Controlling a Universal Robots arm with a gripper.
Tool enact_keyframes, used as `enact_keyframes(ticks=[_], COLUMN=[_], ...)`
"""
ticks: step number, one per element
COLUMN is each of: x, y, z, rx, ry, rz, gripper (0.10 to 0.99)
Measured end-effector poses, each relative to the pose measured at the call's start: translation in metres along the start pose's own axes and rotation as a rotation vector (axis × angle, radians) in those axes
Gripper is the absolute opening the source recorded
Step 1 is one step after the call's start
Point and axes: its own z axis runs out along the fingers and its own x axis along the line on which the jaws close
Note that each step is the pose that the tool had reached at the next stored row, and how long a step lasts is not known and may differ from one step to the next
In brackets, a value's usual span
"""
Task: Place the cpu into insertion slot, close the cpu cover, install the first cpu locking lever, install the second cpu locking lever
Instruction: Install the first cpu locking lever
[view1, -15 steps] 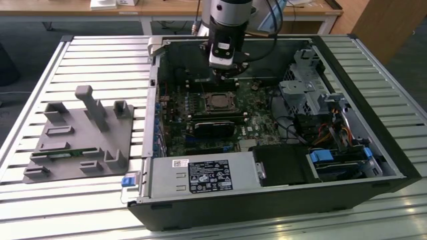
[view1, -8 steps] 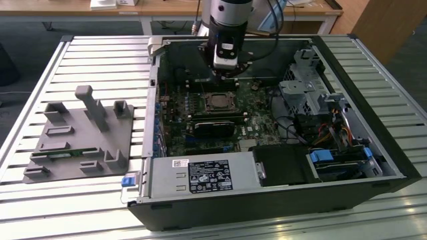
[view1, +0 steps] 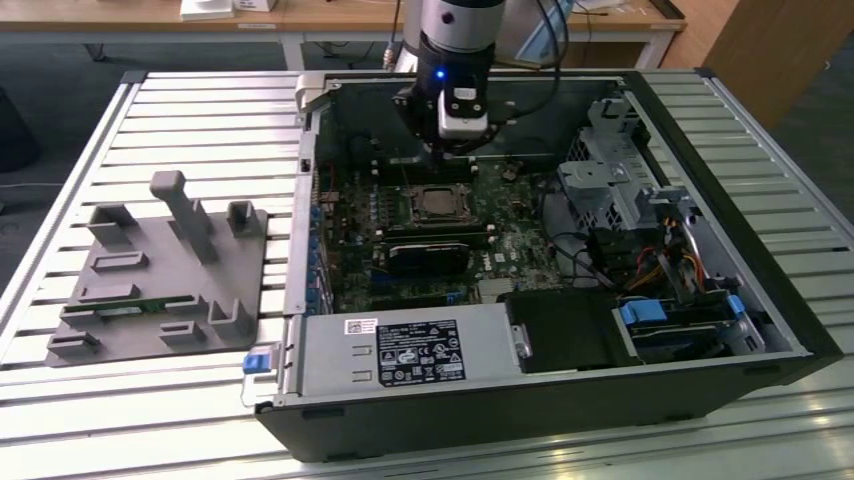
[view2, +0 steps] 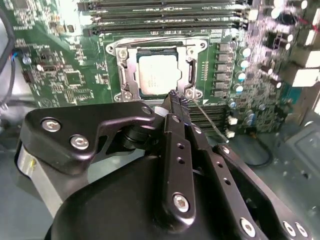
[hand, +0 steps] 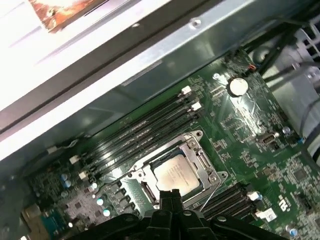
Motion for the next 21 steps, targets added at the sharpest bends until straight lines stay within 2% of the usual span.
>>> enact_keyframes(ticks=[6, 8, 9, 11, 12, 13, 15, 17, 21], x=[0.0000, 0.0000, -0.0001, -0.0001, 0.0000, -0.0001, 0.0000, 0.0000, -0.0001], y=[0.0000, 0.0000, 0.0000, 0.0000, 0.0000, 0.0000, -0.0001, -0.0001, -0.0001], z=[0.0006, 0.0007, 0.0007, 0.0008, 0.0009, 0.0008, 0.0009, 0.0013, 0.0033], rx=[0.005, -0.002, -0.008, -0.023, -0.030, -0.038, -0.059, -0.072, -0.070], ry=[0.0017, 0.0008, -0.0063, -0.0284, -0.0343, -0.0314, -0.0204, -0.0134, -0.0094], rz=[-0.107, -0.126, -0.130, -0.135, -0.138, -0.142, -0.152, -0.167, -0.233], gripper=[0.106, 0.106, 0.106, 0.106, 0.106, 0.106, 0.106, 0.106, 0.106])
